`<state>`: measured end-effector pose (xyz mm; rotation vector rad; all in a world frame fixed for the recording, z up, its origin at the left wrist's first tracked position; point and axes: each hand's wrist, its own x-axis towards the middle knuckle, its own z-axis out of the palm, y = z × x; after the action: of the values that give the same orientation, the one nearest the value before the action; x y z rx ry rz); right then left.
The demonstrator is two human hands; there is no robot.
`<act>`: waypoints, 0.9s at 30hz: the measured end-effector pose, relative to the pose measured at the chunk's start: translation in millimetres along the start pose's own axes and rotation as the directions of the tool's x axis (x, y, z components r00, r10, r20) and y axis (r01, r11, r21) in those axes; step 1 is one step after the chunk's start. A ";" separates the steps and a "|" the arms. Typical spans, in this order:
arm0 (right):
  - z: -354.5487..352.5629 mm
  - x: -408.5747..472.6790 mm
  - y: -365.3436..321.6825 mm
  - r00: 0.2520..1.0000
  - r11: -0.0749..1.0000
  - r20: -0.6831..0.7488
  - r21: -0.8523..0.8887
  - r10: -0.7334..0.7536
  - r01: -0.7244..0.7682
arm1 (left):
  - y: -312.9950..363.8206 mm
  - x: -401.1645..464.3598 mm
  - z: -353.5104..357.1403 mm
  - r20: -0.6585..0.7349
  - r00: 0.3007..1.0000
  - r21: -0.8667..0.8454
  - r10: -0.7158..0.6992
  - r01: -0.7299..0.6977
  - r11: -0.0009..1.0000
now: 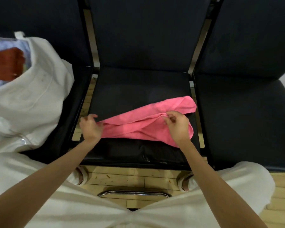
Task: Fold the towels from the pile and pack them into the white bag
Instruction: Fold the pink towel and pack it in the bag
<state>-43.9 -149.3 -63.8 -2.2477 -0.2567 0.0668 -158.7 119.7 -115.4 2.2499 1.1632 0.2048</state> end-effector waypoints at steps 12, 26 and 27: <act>8.9 -2.5 -5.2 0.985 0.971 -0.111 0.215 0.133 -0.107 | -56.2 23.3 -16.7 0.238 0.971 0.168 -0.003 -0.038 0.985; -24.8 1.7 -8.9 0.902 0.921 -0.338 0.363 0.268 -0.138 | 30.2 19.7 -58.1 0.191 0.885 -0.331 -0.424 0.464 0.821; -27.0 1.2 -9.5 0.902 0.920 -0.340 0.368 0.267 -0.134 | 34.7 17.5 -55.9 0.272 0.851 -0.412 -0.449 0.525 0.745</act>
<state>-40.7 -163.7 -39.3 -1.8860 0.1939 -0.2062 -145.8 142.3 -52.5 1.4456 1.3975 0.0827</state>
